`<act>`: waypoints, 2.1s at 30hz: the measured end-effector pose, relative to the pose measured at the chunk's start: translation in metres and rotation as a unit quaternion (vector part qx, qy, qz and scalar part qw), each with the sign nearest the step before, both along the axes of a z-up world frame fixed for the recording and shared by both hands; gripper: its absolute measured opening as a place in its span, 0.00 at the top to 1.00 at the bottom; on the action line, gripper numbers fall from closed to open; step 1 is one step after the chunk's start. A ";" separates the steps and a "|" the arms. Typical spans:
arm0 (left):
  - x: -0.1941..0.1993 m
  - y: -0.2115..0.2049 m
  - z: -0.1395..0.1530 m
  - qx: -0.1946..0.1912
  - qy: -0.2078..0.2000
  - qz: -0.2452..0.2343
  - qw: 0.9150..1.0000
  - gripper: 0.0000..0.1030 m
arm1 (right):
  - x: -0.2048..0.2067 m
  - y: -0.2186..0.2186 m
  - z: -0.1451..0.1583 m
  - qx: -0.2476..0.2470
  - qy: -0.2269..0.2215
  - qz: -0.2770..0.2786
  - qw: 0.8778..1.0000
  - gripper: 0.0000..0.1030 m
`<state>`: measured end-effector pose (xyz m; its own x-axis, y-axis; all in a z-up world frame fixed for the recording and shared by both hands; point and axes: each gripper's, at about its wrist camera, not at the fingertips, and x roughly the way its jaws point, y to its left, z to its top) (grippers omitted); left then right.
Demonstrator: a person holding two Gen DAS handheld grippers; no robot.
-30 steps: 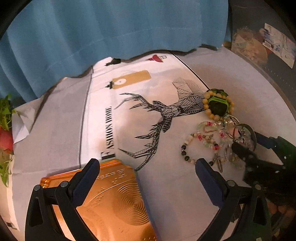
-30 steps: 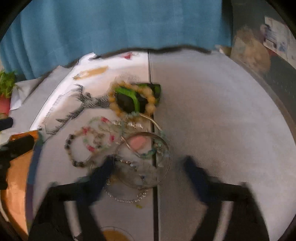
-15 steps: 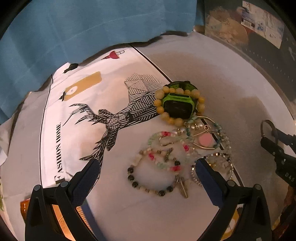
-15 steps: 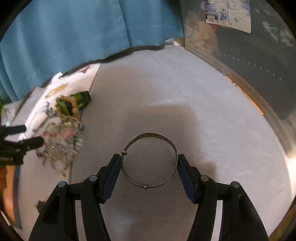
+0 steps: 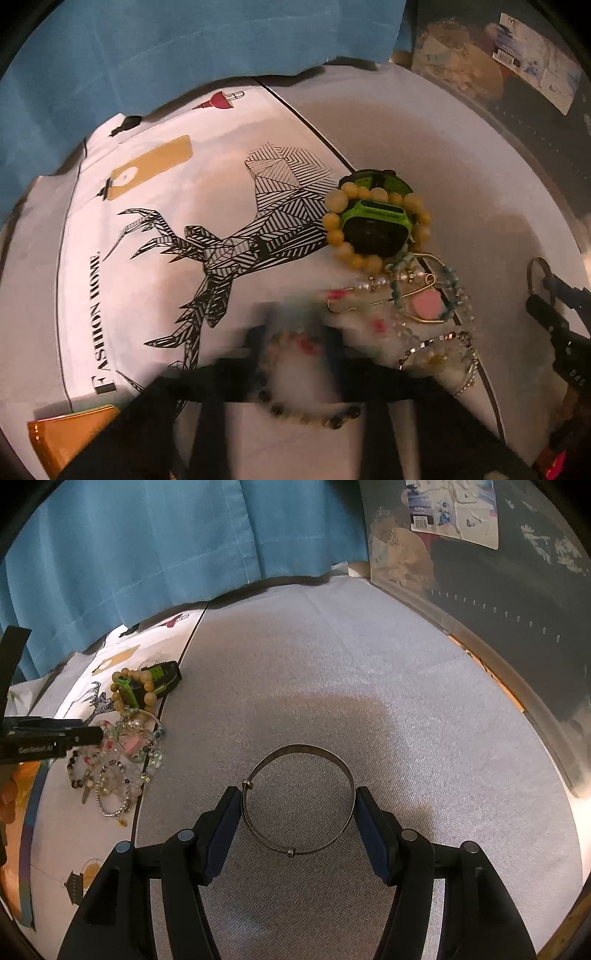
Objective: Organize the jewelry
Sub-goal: 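Grasp the pink-green beaded bracelet with the left tool while the right tool carries the silver bangle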
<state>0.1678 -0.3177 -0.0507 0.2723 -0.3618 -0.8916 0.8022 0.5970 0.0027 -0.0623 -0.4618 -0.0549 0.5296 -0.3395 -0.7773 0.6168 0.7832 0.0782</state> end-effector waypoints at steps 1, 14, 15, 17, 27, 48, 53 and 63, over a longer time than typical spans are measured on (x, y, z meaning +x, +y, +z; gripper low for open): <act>0.000 0.002 0.003 -0.009 -0.005 0.004 1.000 0.96 | 0.000 0.000 0.000 -0.001 0.001 0.001 1.000 0.40; -0.046 0.088 0.111 -0.125 -0.024 0.025 0.992 0.96 | -0.027 0.039 0.067 0.001 -0.057 0.008 0.998 0.40; -0.053 0.097 0.116 -0.126 -0.024 0.030 0.991 0.96 | -0.030 0.049 0.074 0.001 -0.061 0.013 0.998 0.40; -0.079 0.126 0.126 -0.125 -0.022 0.049 0.991 0.96 | -0.037 0.077 0.088 0.002 -0.067 0.033 0.997 0.40; -0.176 0.267 0.115 -0.065 -0.058 0.110 0.990 0.96 | -0.076 0.248 0.096 0.034 -0.047 0.140 0.989 0.40; -0.210 0.370 0.121 -0.097 -0.070 0.155 0.981 0.96 | -0.080 0.381 0.116 -0.006 -0.019 0.235 0.972 0.40; -0.193 0.371 0.111 -0.089 -0.063 0.166 0.980 0.96 | -0.064 0.381 0.112 -0.005 -0.014 0.243 0.970 0.40; -0.139 0.363 0.093 -0.078 -0.062 0.187 0.977 0.96 | 0.000 0.369 0.096 0.001 -0.015 0.251 0.968 0.40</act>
